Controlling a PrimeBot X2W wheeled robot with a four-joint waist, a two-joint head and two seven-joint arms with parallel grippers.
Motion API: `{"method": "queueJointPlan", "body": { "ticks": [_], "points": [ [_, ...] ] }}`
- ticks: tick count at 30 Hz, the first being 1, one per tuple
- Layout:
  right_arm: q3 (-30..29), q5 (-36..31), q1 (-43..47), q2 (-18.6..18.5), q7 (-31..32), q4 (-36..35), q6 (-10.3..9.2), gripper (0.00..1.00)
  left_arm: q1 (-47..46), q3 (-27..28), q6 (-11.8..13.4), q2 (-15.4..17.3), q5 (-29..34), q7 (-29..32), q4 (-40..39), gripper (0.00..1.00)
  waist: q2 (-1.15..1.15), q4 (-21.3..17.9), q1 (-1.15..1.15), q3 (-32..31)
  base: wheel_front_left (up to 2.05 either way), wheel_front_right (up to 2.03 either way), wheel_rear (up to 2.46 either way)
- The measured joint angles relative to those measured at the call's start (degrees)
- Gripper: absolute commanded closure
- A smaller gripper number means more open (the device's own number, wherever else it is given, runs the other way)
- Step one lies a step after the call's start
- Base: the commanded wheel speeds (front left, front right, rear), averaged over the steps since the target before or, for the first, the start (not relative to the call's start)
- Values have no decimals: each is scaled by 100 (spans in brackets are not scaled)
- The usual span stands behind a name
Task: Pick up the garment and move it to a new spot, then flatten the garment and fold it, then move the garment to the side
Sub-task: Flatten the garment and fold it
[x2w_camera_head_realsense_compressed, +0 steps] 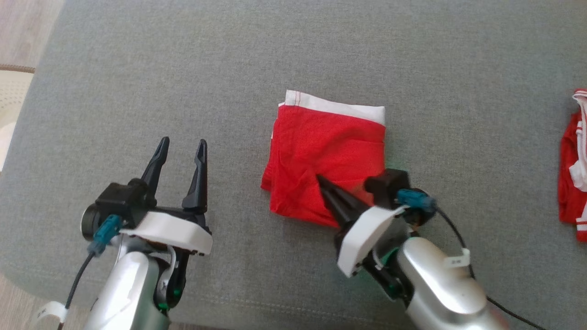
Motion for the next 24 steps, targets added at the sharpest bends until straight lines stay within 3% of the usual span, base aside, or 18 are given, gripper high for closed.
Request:
{"method": "queueJointPlan", "body": {
  "ticks": [10,13,16,17,18,23,24],
  "points": [
    [1211,492,-341,-23,-56,191,0,100,-32,41,-8,-57,0,-4,91,0,0,-58,0,17,0,0,0],
    [1245,481,-395,-27,-286,145,0,100,-33,104,-8,-53,-1,-9,136,0,0,-115,0,-17,0,0,0],
    [905,433,-465,-26,-624,-104,0,100,-30,152,2,-37,-1,-9,144,0,0,-193,-1,-99,0,0,0],
    [714,367,-460,-25,-724,-201,0,62,-26,178,3,-24,-1,-9,144,0,0,-222,0,-138,0,0,0],
    [499,278,-445,-25,-778,-276,0,0,-20,212,9,-8,-1,-9,140,0,0,-256,-1,-177,0,0,0],
    [-499,-210,-170,-27,-948,-732,0,0,71,297,76,97,-1,-10,104,0,0,-406,-1,-352,0,0,0],
    [-988,-448,145,-21,-954,-995,0,0,182,311,111,109,-1,-10,62,0,0,-486,-1,-446,0,0,0]
  ]
}}
